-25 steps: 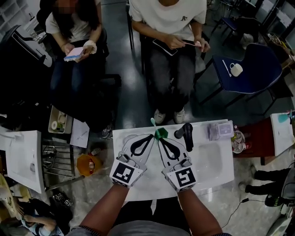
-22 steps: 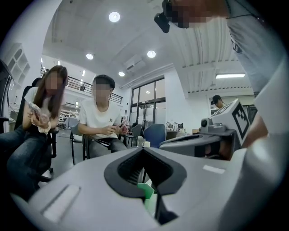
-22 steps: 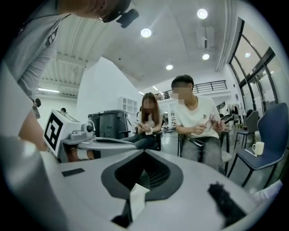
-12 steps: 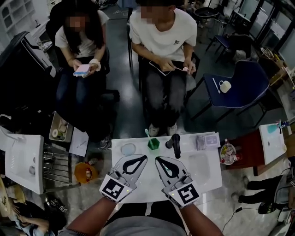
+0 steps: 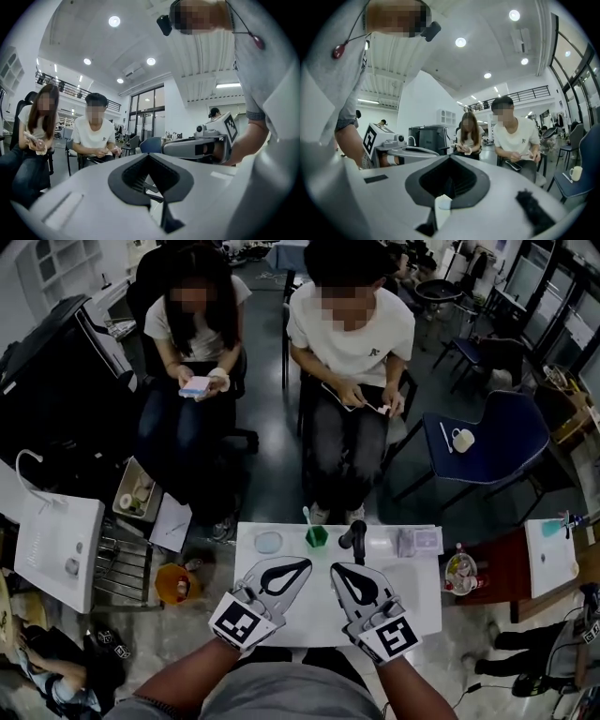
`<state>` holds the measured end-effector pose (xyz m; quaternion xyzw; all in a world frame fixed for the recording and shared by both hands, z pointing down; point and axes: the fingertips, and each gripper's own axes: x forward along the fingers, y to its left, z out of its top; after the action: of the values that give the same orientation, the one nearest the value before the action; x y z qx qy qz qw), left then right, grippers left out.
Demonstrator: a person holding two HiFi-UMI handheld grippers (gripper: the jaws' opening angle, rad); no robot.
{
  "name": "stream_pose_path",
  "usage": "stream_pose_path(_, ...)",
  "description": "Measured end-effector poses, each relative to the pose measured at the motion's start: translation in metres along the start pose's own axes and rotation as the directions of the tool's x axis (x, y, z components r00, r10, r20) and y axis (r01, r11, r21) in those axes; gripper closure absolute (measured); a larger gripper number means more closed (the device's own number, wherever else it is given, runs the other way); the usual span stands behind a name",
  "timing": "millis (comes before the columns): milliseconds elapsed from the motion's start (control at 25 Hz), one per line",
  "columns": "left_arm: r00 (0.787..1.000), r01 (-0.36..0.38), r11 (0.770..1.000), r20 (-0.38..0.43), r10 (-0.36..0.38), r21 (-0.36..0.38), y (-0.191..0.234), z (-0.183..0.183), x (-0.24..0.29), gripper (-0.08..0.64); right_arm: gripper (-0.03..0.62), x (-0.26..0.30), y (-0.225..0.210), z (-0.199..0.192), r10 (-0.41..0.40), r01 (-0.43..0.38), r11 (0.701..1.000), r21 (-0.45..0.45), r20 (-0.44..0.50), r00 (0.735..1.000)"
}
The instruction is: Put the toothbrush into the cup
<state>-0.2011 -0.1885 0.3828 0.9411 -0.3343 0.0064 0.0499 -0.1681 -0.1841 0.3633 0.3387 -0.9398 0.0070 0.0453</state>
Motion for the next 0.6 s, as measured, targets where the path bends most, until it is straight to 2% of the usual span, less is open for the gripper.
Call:
stream_pose_path(200,1.0,-0.024,1.0,0.011,0.024,0.0,-0.005,0.009,0.003,0.554,0.578,0.0,0.003,0.006,0.034,-0.034,0.999,-0.02,0.01,0.999)
stream_pose_path(400,0.999,-0.011,0.997,0.036,0.009,0.078,-0.009,0.013,0.009,0.554,0.578,-0.001,0.0,0.006,0.046,-0.046,0.999,-0.006,0.005,0.999)
stream_pose_path(520,0.999,-0.04,0.999,0.023,0.039,0.018,-0.009,0.018,0.009,0.554,0.578,-0.002,0.0,0.006,0.053,-0.053,0.999,0.001,-0.003,0.999)
stream_pose_path(600,0.999,-0.049,0.999,0.017,0.049,0.007,-0.009,0.018,0.009,0.554,0.578,-0.003,0.0,0.007,0.058,-0.058,0.998,0.0,0.01,0.998)
